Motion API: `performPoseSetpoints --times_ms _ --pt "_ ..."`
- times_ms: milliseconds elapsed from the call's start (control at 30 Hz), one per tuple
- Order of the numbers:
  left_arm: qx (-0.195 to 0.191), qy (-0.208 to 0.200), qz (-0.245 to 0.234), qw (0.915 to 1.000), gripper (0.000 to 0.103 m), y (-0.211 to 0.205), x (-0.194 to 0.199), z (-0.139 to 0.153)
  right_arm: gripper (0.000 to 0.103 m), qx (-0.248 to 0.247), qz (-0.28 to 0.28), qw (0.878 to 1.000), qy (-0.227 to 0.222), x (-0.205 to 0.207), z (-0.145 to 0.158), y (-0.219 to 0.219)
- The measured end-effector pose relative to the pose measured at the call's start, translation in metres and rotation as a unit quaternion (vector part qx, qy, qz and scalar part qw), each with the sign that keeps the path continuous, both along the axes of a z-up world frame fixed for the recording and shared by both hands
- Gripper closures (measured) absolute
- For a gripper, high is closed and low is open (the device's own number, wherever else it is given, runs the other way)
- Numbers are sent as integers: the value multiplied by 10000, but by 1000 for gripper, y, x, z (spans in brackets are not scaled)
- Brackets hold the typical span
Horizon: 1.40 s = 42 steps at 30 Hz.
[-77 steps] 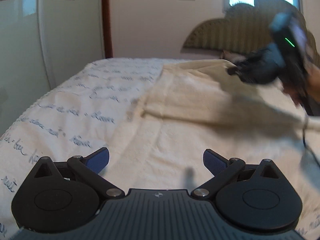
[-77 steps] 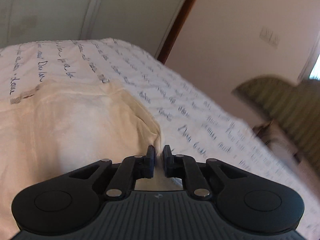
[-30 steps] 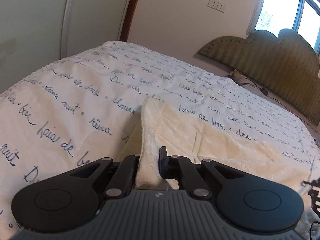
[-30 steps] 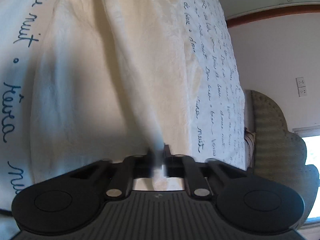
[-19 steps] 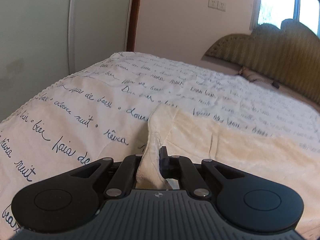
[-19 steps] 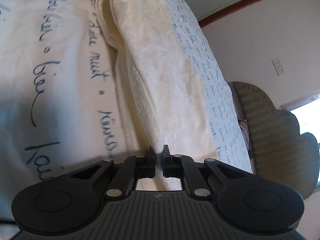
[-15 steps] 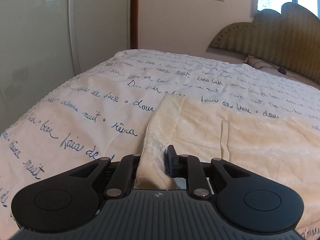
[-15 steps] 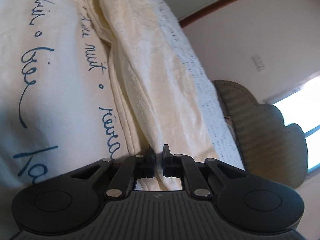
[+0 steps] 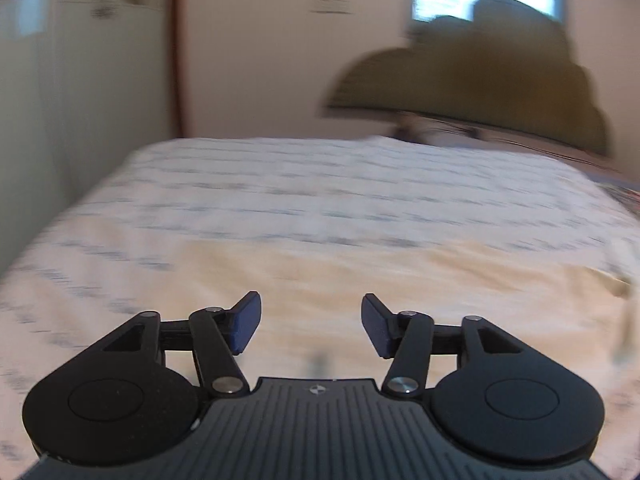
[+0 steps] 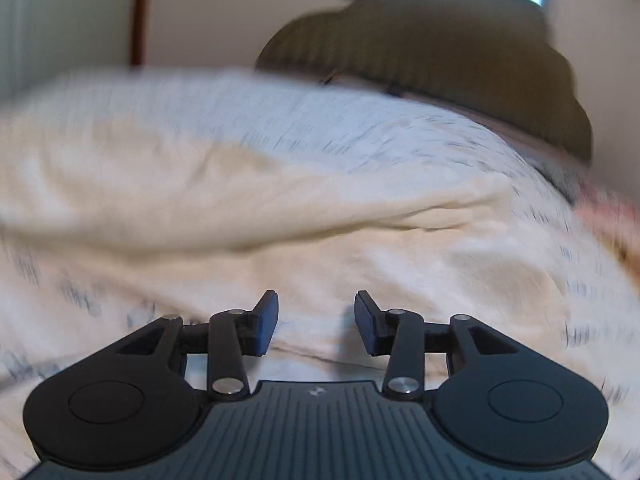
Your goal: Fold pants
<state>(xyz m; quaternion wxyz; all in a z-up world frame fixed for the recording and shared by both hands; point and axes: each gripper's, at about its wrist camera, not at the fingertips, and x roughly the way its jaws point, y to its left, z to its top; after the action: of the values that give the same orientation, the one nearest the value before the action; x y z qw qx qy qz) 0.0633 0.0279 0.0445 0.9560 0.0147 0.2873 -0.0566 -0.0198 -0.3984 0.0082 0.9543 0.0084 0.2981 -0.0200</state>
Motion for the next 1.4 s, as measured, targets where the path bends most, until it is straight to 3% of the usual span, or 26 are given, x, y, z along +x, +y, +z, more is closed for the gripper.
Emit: performPoseSetpoints --times_ms 67,100,200,267,367,467,533,600,667,733,767,833,900,933,1000,1033,1067,1133,1167,1233,1300,1333,1400 --pt "-180 87 -675 9975 41 -40 3 -14 21 853 -1105 9888 -536 -23 6 -40" --pt "-216 54 -952 9952 40 -59 4 -21 16 1316 -1648 9748 -728 -32 5 -62" --pt "-16 -58 -1575 9875 40 -112 0 -47 16 2985 -2584 9166 -634 -56 -17 -125" --pt "248 -127 -1841 9825 40 -135 -3 -64 16 4014 -2362 8810 -836 -63 -34 -144" --pt "404 0 -1954 9799 36 -148 -4 -86 16 4805 -1819 8523 -983 -48 -43 -153" --pt "498 -8 -1956 9794 28 -152 -4 -101 16 5037 -1762 8391 -1055 -20 -49 -158" --pt "544 -37 -1946 9794 22 -154 -4 -101 17 4810 -2064 8431 -1238 -5 -48 -162" --pt "544 -45 -1952 9792 20 -154 -4 -102 23 4640 -2505 8352 -1563 3 -49 -172" --pt "503 -31 -1969 9791 19 -153 -3 -101 56 4932 -2627 8089 -1830 3 -52 -182" --pt "457 -17 -1985 9790 17 -152 -2 -100 67 5010 -2692 7953 -2097 -5 -50 -184" --pt "448 -11 -1983 9791 17 -152 -2 -100 76 4892 -2713 7984 -2226 -11 -47 -183" --pt "451 -12 -1981 9791 16 -152 -1 -99 86 4364 -3009 8182 -2229 -26 -36 -182" --pt "471 -21 -1970 9793 15 -153 -2 -99 89 3749 -3426 8391 -1946 -39 -28 -180" --pt "483 -26 -1964 9793 15 -153 -1 -99 89 3513 -3525 8497 -1744 -41 -27 -180" --pt "513 -31 -1942 9796 13 -154 -1 -99 88 2785 -3771 8787 -895 -34 -27 -177" --pt "523 -34 -1936 9797 13 -155 -1 -99 79 2639 -3901 8794 -696 -33 -29 -177" --pt "531 -36 -1933 9797 13 -155 -1 -99 75 2606 -4101 8709 -734 -38 -29 -176" --pt "542 -40 -1929 9797 13 -155 -1 -99 73 2016 -4898 8411 -1094 -51 -17 -166" --pt "541 -38 -1928 9797 13 -156 -1 -100 72 1566 -5055 8384 -1304 -52 -9 -157" --pt "533 -30 -1927 9798 12 -156 0 -100 72 1307 -4341 8768 -1602 -45 3 -145" --pt "530 -25 -1923 9799 11 -156 0 -100 71 1808 -2969 9274 -1382 -23 6 -142" --pt "527 -25 -1923 9799 11 -156 0 -100 71 2137 -2568 9364 -1069 -12 1 -143" --pt "527 -26 -1924 9799 11 -155 0 -100 71 2510 -2646 9304 -366 5 -18 -152"
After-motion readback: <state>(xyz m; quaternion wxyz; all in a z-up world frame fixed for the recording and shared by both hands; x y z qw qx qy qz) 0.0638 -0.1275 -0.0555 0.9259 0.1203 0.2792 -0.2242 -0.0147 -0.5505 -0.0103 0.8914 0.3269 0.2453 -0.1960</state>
